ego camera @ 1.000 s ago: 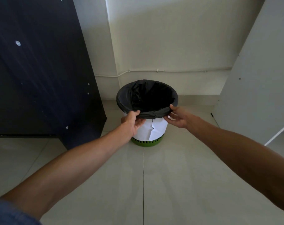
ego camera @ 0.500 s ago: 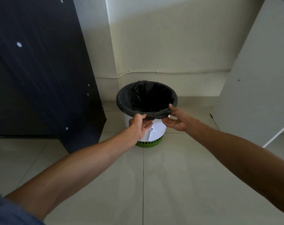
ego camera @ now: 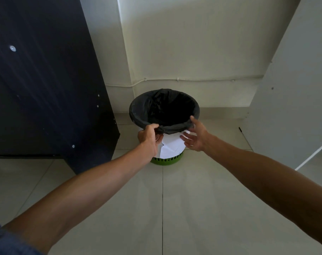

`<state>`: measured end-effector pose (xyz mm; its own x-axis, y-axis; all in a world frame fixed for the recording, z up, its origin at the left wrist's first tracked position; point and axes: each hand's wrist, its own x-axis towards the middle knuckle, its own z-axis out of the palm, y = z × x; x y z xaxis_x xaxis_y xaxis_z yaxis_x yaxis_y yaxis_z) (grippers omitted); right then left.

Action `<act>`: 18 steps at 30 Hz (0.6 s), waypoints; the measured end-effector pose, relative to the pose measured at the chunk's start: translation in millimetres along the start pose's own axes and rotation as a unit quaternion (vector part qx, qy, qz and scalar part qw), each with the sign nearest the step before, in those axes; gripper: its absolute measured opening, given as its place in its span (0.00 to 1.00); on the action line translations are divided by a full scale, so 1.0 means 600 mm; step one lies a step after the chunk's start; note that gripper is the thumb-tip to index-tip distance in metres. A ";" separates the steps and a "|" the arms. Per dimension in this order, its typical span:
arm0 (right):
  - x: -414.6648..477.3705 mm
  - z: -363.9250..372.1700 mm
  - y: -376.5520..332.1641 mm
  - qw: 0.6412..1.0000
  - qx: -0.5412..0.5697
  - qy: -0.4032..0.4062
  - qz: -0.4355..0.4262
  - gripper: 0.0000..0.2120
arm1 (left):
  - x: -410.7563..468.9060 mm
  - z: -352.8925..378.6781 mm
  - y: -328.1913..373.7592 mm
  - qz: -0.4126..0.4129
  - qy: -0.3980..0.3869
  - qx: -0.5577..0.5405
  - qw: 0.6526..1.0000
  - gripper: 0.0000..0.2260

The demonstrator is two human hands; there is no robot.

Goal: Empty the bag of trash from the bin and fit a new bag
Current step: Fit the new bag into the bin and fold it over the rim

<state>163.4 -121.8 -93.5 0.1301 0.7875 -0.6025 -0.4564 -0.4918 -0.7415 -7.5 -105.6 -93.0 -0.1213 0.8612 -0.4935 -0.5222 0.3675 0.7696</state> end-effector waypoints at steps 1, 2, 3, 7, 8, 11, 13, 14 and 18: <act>0.005 -0.006 -0.006 1.000 0.019 0.012 -0.007 0.29 | 0.004 -0.002 0.004 0.010 0.012 0.004 1.000 0.09; 0.010 -0.012 -0.015 0.999 0.042 0.013 -0.021 0.31 | 0.007 -0.003 0.008 0.023 0.024 0.009 0.999 0.10; 0.013 -0.017 -0.025 0.998 0.061 0.004 -0.035 0.32 | 0.009 -0.005 0.012 0.035 0.034 0.011 0.999 0.12; 0.015 -0.018 -0.047 0.996 0.076 -0.046 -0.031 0.25 | 0.021 -0.013 0.026 0.053 0.057 0.018 0.997 0.16; 0.015 -0.015 -0.045 0.997 0.068 -0.045 -0.016 0.23 | 0.022 -0.014 0.029 0.048 0.054 0.023 0.997 0.14; 0.013 0.003 -0.035 0.998 0.052 -0.023 0.014 0.17 | 0.027 -0.016 0.033 0.036 0.045 0.042 0.997 0.11; 0.011 0.014 -0.033 0.997 0.070 -0.005 0.009 0.14 | 0.030 -0.018 0.037 0.033 0.041 0.047 0.997 0.12; 0.012 0.017 -0.034 0.996 0.084 0.001 0.004 0.12 | 0.031 -0.018 0.040 0.031 0.036 0.049 0.998 0.12; 0.016 0.018 -0.041 0.998 0.069 0.011 -0.005 0.07 | 0.030 -0.020 0.050 0.025 0.019 0.052 0.998 0.13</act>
<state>166.5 -98.2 -78.0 0.1540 0.7835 -0.6020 -0.5711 -0.4265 -0.7013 -35.5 -83.6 -83.8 -0.1780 0.8666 -0.4662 -0.4238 0.3600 0.8311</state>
